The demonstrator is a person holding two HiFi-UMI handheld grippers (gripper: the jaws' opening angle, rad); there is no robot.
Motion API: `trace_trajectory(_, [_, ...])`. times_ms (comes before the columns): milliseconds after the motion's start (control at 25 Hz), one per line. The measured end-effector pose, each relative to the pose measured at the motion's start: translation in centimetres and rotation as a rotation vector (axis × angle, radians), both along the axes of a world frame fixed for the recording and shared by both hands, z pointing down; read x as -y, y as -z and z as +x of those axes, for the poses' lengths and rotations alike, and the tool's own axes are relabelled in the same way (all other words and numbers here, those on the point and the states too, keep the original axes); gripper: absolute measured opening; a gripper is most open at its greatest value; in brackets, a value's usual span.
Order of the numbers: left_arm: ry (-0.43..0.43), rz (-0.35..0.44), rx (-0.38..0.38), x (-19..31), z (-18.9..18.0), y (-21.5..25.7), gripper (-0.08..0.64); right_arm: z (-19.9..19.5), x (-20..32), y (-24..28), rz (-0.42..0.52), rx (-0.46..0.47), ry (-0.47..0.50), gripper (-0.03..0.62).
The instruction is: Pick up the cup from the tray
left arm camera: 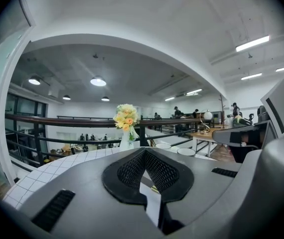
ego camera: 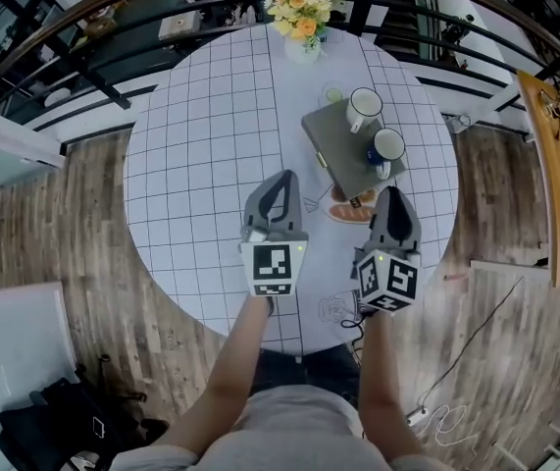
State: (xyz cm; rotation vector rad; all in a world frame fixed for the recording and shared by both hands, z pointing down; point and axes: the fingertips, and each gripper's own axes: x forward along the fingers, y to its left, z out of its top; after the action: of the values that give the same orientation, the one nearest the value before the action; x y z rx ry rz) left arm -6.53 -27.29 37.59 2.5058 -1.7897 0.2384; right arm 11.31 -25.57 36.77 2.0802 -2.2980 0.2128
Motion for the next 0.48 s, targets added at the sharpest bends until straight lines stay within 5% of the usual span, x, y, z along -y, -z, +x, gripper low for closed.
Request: trace_trajectory(480, [0.048,-0.062,0.013,2.8,0.6,-3.2,0.006,3.7,5.4,-4.3,-0.074,-0.002,0.013,0.015])
